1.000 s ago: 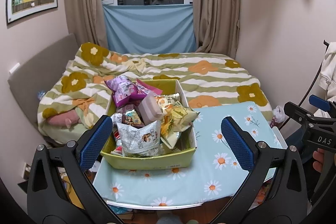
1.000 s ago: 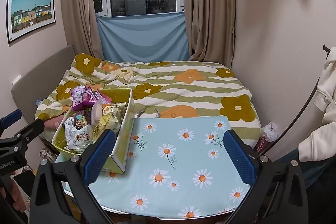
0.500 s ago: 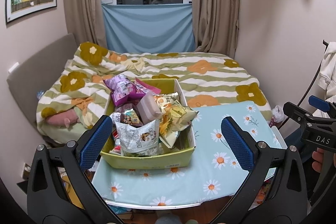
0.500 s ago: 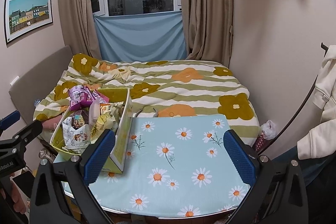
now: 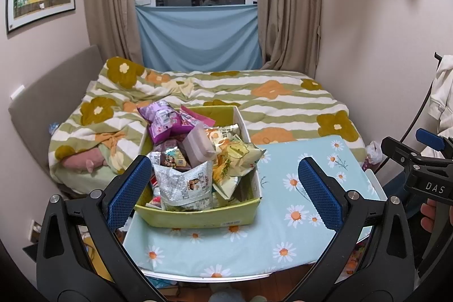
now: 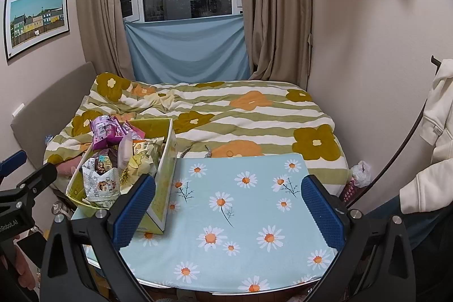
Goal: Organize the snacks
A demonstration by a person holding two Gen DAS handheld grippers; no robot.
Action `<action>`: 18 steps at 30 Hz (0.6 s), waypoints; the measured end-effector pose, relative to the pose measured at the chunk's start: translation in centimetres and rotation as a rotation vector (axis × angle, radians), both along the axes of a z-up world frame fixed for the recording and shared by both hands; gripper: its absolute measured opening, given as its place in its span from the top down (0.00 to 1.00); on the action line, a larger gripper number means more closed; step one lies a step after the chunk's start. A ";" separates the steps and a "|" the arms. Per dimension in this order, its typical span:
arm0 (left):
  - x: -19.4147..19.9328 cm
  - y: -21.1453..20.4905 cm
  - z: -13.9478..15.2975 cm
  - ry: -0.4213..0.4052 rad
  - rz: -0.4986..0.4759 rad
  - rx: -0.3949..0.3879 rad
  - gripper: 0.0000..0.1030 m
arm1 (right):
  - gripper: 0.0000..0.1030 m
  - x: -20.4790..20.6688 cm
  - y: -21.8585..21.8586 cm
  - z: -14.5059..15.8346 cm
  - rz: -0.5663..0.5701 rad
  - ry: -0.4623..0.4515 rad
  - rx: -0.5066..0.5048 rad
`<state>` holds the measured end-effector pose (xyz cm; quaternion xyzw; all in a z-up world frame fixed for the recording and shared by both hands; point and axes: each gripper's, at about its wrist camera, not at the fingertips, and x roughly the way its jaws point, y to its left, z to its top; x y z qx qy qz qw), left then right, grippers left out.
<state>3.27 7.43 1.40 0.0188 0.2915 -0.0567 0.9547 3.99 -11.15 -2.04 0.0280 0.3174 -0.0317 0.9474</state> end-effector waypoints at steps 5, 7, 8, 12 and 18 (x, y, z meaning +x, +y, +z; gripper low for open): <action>-0.2 -0.2 0.0 0.002 0.000 0.000 0.00 | 0.01 0.0 0.0 0.0 0.000 -0.002 0.001; -0.3 -0.2 0.0 -0.004 0.001 0.004 0.00 | 0.01 0.0 0.0 0.0 0.000 -0.002 0.001; -0.3 -0.2 0.0 -0.006 0.002 0.005 0.00 | 0.01 0.0 0.0 0.0 0.001 -0.002 0.002; -0.5 -0.5 0.1 -0.015 0.010 0.014 0.00 | 0.01 -0.2 0.1 0.1 -0.002 -0.014 0.000; -1.1 -0.7 0.0 -0.014 0.022 0.019 0.00 | 0.01 -0.7 0.2 0.2 0.005 -0.026 0.009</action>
